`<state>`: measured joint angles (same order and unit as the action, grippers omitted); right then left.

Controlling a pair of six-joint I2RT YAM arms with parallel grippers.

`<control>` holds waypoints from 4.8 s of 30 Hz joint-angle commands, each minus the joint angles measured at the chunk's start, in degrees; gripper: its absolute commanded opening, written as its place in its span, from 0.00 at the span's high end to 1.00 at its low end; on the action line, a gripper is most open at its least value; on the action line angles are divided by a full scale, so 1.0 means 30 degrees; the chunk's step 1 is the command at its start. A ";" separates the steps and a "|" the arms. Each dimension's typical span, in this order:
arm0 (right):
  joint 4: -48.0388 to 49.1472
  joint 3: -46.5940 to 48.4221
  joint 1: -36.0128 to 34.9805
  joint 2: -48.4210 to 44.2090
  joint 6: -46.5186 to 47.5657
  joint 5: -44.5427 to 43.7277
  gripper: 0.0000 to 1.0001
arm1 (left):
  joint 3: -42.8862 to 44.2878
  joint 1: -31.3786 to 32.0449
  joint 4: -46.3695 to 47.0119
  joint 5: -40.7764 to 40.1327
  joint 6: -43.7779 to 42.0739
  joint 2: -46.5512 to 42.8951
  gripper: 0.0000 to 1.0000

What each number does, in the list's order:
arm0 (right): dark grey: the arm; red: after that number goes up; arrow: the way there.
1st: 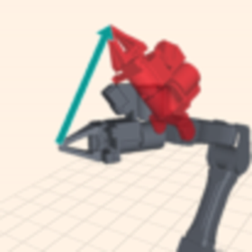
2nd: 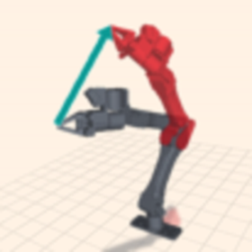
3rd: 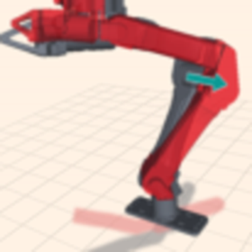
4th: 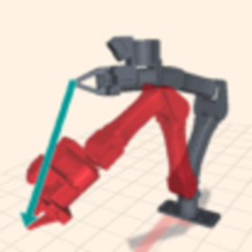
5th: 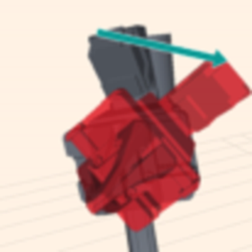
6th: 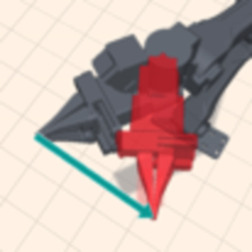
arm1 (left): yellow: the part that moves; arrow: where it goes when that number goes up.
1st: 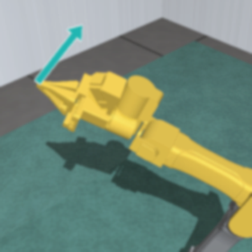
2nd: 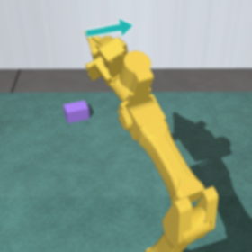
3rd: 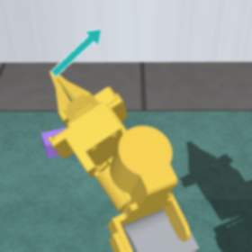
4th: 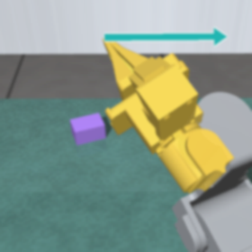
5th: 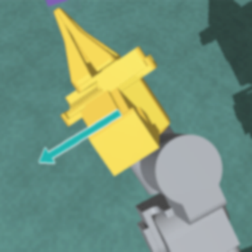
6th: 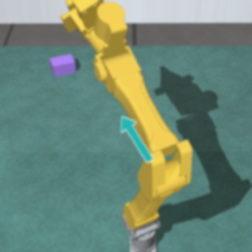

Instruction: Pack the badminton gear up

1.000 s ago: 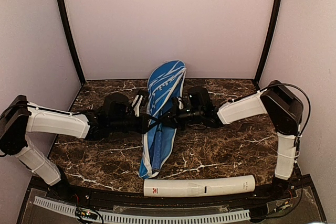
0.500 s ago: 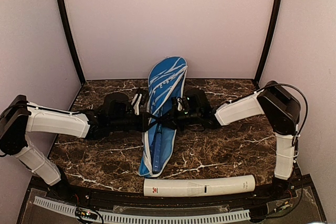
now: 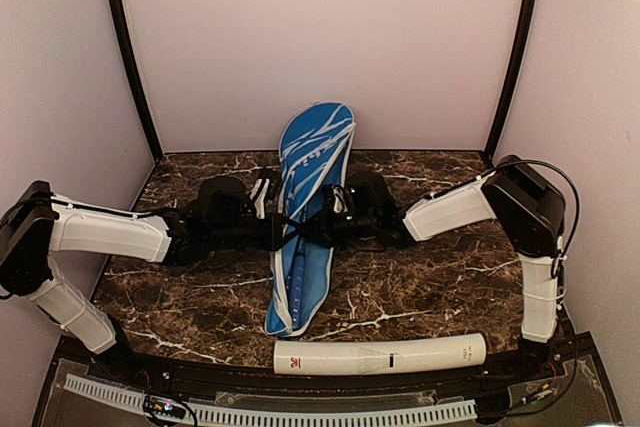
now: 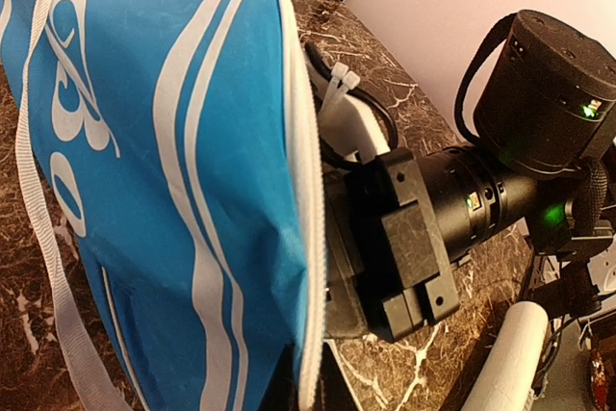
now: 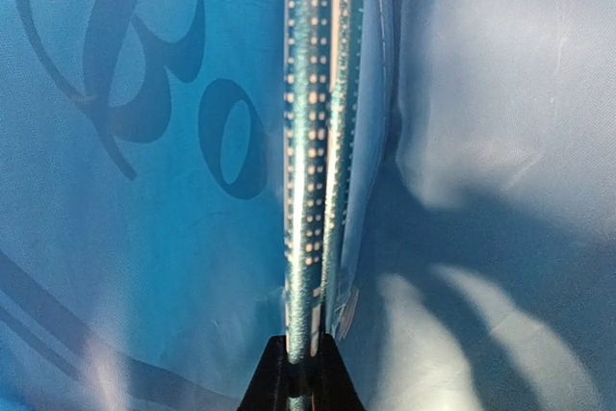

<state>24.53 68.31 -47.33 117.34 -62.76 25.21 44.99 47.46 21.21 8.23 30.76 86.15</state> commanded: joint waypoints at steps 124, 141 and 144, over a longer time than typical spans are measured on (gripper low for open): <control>-0.2667 -1.2245 0.3510 -1.7114 0.7422 -0.7107 0.31 | 1.1722 -0.3185 -1.1989 -0.4044 -0.8775 0.9271 1.00; 0.1511 -1.1834 0.3513 -1.5602 0.7470 -0.2471 0.34 | 0.8919 -0.3536 -1.3547 0.0237 -1.0191 0.1071 1.00; 0.2603 -1.1212 0.3507 -1.4448 0.7078 -0.1104 0.37 | 0.8384 -0.3547 -1.3212 0.1306 -1.0370 0.0196 1.00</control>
<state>23.22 32.16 -37.06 70.52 -40.40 14.37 71.88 36.75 -20.23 5.30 1.63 91.59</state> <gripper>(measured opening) 0.644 0.024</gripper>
